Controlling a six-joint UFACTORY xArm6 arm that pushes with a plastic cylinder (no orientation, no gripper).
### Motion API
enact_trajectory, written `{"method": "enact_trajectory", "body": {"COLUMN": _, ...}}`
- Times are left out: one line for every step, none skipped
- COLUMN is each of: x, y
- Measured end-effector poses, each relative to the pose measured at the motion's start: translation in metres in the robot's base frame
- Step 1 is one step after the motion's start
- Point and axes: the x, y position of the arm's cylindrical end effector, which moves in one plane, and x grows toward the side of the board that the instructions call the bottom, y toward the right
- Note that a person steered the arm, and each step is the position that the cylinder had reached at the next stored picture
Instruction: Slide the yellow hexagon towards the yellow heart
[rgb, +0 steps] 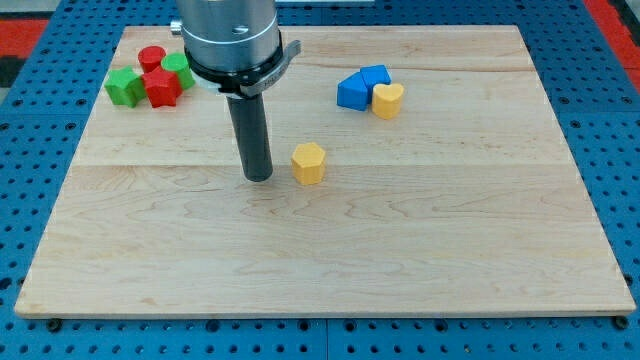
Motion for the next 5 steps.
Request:
{"method": "enact_trajectory", "body": {"x": -0.011, "y": 0.041}}
{"method": "enact_trajectory", "body": {"x": -0.040, "y": 0.063}}
{"method": "enact_trajectory", "body": {"x": -0.040, "y": 0.065}}
{"method": "enact_trajectory", "body": {"x": -0.040, "y": 0.066}}
{"method": "enact_trajectory", "body": {"x": -0.025, "y": 0.065}}
